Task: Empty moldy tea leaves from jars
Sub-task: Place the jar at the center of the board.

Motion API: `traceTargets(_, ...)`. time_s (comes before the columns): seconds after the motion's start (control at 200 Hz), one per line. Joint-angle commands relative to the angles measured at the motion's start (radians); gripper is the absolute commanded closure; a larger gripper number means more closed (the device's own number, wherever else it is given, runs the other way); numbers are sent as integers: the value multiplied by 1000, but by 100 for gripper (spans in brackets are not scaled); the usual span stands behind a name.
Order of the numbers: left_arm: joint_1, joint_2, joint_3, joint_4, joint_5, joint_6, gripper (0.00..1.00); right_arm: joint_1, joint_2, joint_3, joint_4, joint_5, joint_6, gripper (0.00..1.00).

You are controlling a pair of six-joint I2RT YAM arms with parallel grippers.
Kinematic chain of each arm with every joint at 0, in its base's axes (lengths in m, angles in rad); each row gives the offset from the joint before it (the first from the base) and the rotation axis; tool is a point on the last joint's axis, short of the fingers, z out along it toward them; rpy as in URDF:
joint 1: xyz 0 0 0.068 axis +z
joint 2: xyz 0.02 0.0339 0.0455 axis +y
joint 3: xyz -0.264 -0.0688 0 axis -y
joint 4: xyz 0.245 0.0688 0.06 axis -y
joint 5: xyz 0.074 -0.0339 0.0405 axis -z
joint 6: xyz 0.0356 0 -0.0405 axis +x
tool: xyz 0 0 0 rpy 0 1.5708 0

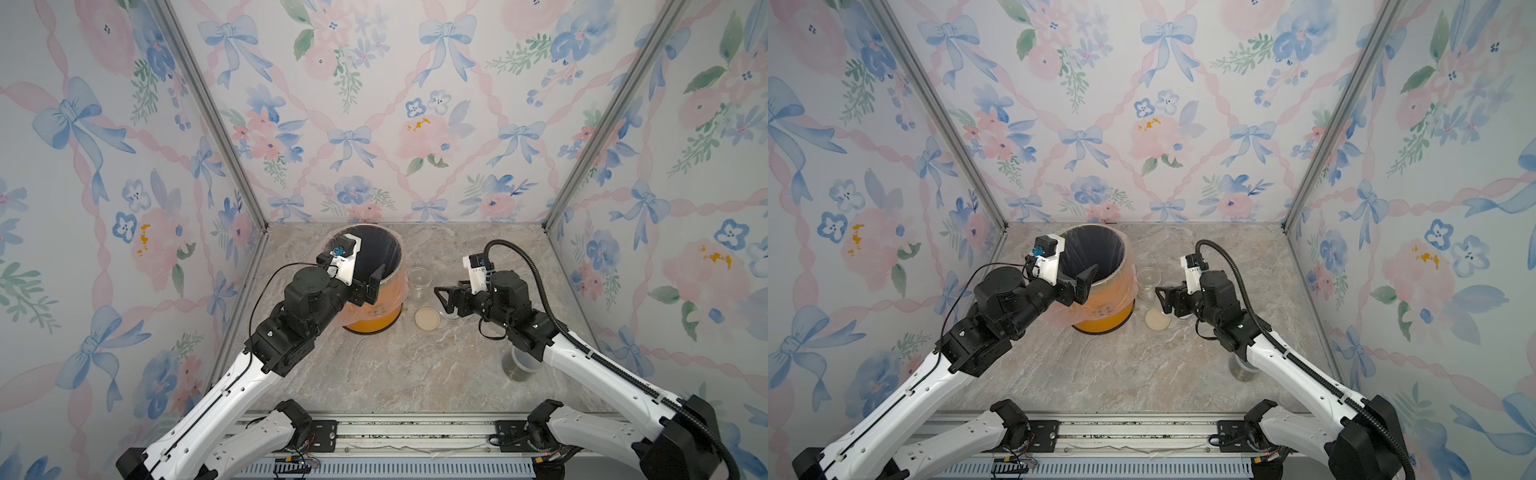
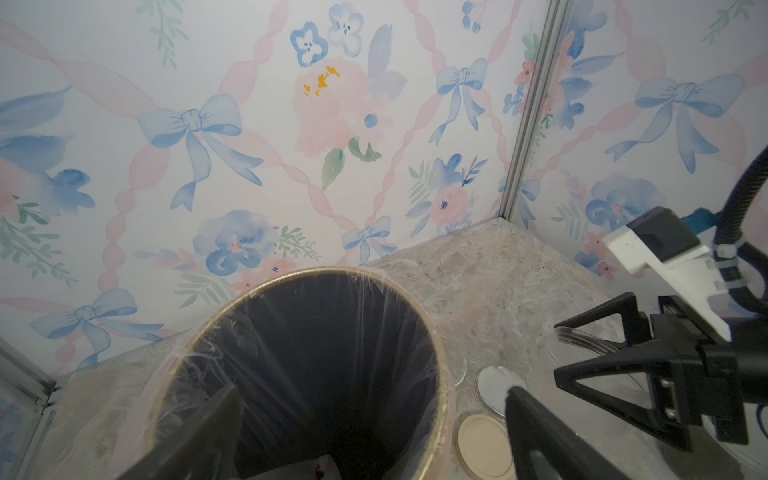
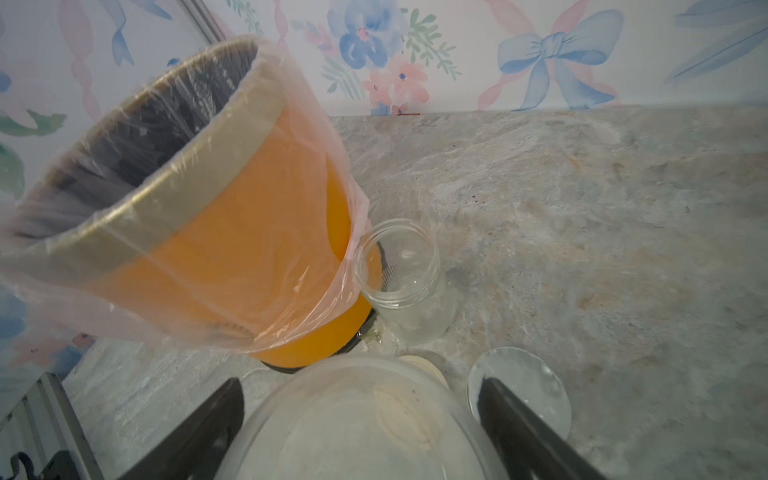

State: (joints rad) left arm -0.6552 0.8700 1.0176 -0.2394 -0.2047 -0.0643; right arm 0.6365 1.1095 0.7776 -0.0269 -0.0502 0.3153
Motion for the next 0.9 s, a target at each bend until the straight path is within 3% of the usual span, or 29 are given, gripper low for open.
traceTargets(0.0,0,-65,-38,-74,-25,-1,2,71,29,-54,76,95,-104,11)
traceTargets(0.195,0,-174,-120,-32,-67,13,2,222,75,-137,210,172,-154,11)
traceTargets(0.365,0,-293,-226,94,-35,37,2,325,151,-207,378,231,-182,12)
traceTargets(0.655,3,-399,-354,193,-68,36,2,378,362,-194,516,245,-239,11)
traceTargets(0.9,15,-477,-419,241,-29,24,2,385,433,-160,554,251,-285,8)
